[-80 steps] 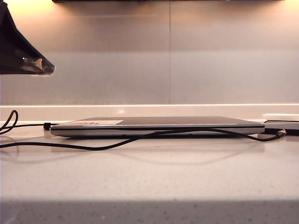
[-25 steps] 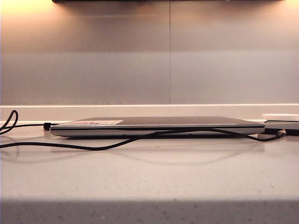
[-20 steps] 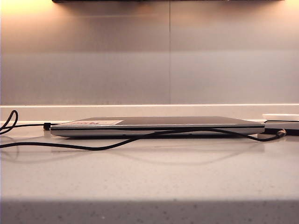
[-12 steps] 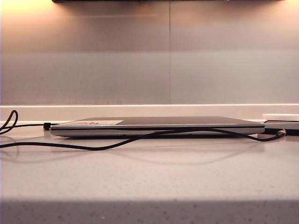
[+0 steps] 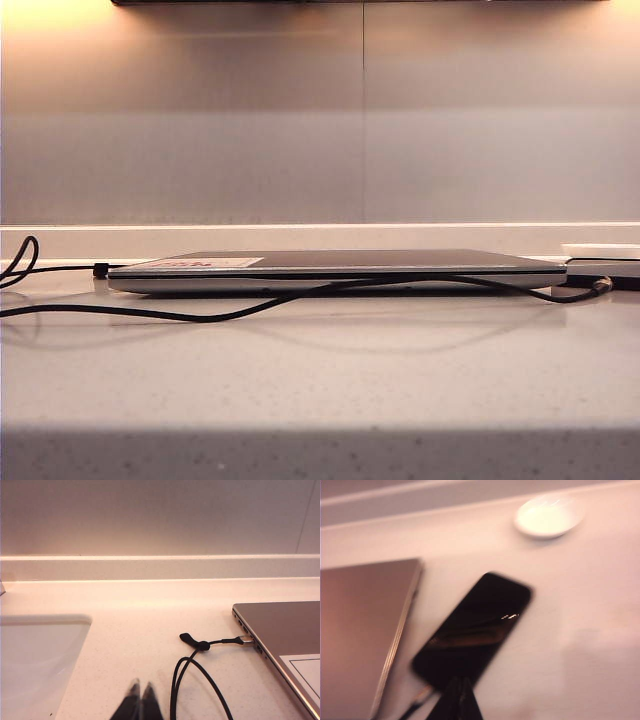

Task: Pick up the charging cable and the phone, plug the charging cable into the charging port on the phone, and finally place them back on the table.

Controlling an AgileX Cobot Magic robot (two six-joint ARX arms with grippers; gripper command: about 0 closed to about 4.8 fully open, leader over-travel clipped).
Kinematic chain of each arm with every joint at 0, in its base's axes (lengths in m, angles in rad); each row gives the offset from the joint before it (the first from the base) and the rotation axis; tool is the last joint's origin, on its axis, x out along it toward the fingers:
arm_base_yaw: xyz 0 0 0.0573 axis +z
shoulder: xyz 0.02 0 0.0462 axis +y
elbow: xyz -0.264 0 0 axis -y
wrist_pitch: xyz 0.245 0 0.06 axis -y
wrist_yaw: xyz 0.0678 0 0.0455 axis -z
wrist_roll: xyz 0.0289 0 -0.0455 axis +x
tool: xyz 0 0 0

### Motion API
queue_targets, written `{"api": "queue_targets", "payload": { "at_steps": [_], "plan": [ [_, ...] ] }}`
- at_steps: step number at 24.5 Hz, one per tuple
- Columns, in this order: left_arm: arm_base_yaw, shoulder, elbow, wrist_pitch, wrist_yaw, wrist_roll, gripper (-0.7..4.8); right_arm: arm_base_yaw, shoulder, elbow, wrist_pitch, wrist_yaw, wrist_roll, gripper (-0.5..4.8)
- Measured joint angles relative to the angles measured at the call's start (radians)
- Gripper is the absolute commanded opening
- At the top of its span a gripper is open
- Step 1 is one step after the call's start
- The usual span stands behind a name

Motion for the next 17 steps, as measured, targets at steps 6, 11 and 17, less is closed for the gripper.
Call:
{"api": "queue_targets", "payload": {
  "at_steps": [6, 11, 17],
  "plan": [
    [0.0, 0.0, 0.0, 0.0, 0.0, 0.0, -0.05, 0.026, -0.132, -0.167, 0.217, 0.103, 0.0, 0.0],
    [0.0, 0.0, 0.0, 0.0, 0.0, 0.0, -0.05, 0.076, -0.279, -0.328, 0.394, 0.199, 0.0, 0.0],
    [0.0, 0.0, 0.0, 0.0, 0.0, 0.0, -0.05, 0.108, -0.486, -0.52, 0.452, 0.188, 0.0, 0.0]
  ]
}}
